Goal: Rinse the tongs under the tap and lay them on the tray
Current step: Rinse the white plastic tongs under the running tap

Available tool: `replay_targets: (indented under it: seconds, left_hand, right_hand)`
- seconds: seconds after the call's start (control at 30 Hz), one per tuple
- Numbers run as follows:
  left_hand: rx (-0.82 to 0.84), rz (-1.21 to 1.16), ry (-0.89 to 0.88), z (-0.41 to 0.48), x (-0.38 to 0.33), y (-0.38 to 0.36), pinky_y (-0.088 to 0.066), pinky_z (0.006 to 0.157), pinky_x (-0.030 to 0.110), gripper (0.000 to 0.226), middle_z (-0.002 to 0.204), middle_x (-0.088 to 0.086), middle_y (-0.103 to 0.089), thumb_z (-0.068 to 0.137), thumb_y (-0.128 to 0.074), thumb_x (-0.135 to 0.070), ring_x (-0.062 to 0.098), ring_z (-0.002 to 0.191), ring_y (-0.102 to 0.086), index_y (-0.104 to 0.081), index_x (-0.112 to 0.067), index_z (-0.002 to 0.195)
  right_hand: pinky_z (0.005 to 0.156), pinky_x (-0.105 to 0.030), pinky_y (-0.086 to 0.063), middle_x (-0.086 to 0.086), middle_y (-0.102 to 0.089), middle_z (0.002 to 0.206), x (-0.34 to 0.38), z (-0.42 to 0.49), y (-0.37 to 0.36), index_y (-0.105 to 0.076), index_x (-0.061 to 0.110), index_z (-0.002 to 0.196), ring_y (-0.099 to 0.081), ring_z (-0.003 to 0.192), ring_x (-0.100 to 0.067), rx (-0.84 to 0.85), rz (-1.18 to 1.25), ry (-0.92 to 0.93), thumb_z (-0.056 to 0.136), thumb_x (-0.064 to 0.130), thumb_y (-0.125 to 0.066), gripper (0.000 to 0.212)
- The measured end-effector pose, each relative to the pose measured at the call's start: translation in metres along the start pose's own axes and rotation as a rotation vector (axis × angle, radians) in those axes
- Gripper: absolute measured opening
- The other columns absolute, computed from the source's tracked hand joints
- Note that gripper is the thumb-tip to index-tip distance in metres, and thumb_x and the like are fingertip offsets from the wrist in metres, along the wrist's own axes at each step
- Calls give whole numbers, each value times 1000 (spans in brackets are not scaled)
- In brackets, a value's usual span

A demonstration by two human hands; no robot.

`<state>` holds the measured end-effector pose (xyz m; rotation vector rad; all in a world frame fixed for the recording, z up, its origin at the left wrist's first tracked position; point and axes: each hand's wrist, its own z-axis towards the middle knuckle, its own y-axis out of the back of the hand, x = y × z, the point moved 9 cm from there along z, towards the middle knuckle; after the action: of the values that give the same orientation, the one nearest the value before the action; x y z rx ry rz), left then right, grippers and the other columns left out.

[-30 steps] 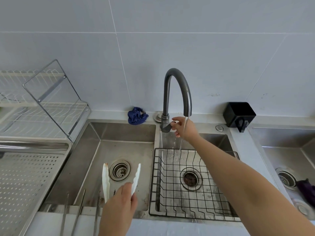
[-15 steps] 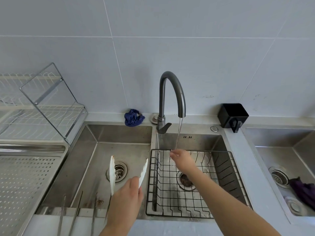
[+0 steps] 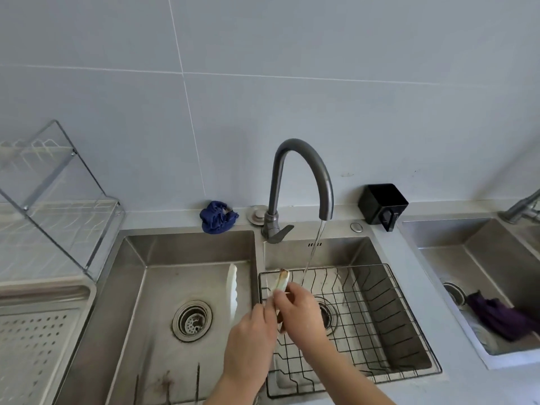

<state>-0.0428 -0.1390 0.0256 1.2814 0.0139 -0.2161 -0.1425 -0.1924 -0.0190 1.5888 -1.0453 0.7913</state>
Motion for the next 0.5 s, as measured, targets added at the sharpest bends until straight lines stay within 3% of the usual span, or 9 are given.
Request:
replay_targets:
  seconds: [0.1,0.2,0.23,0.3,0.37,0.43,0.5]
  left_hand:
    - [-70,-54,-32,-15,-9,7,-50,35,29,66,80,5,-71,46,-97,-10,18,54,-65,-78,-6,109]
    - [-161,-235,-69,-41,-6,12,-48,36,27,41,84,3,-68,60,-89,-23,17,54,-61,-74,-17,98]
    - [-187,-309,1,-45,7,13,-48,36,27,35,83,2,-62,67,-84,-33,16,55,-58,-67,-18,93]
    - [-170,-448,258,-48,40,2,-54,45,30,48,88,4,-56,70,-81,-46,19,66,-60,-59,-12,95]
    - [-89,-548,450,-42,57,-16,-59,73,36,68,110,5,-54,68,-87,-43,21,94,-62,-57,-8,119]
    - [47,-799,530,-28,54,-33,-48,92,28,71,125,-12,-54,76,-84,-40,8,111,-56,-48,-35,138]
    - [161,-1063,573,-17,44,-47,-49,84,24,47,113,-19,-69,84,-74,-40,4,104,-64,-55,-60,122]
  right_hand:
    - [54,-43,-53,-8,-65,59,-6,9,8,-60,11,69,-61,55,-29,-105,-98,-40,93,23,-58,26]
    - [48,-41,-56,-11,-68,59,-13,19,14,-63,8,71,-66,49,-24,-134,-92,-69,94,20,-58,27]
    - [46,-40,-58,-11,-69,59,-12,21,13,-64,9,71,-68,46,-20,-127,-68,-69,95,20,-58,27]
    - [47,-41,-60,-8,-69,56,-9,26,13,-64,11,71,-68,45,-17,-104,-21,-56,96,19,-58,27]
    - [48,-46,-61,-6,-67,54,-5,27,12,-65,11,71,-67,45,-17,-73,21,-33,96,18,-58,26]
    - [50,-49,-61,-5,-67,54,-1,27,11,-65,12,72,-67,45,-18,-40,56,-17,96,16,-58,25]
    - [53,-53,-61,-8,-67,58,-1,27,9,-66,10,76,-67,49,-20,3,126,-27,96,15,-58,22]
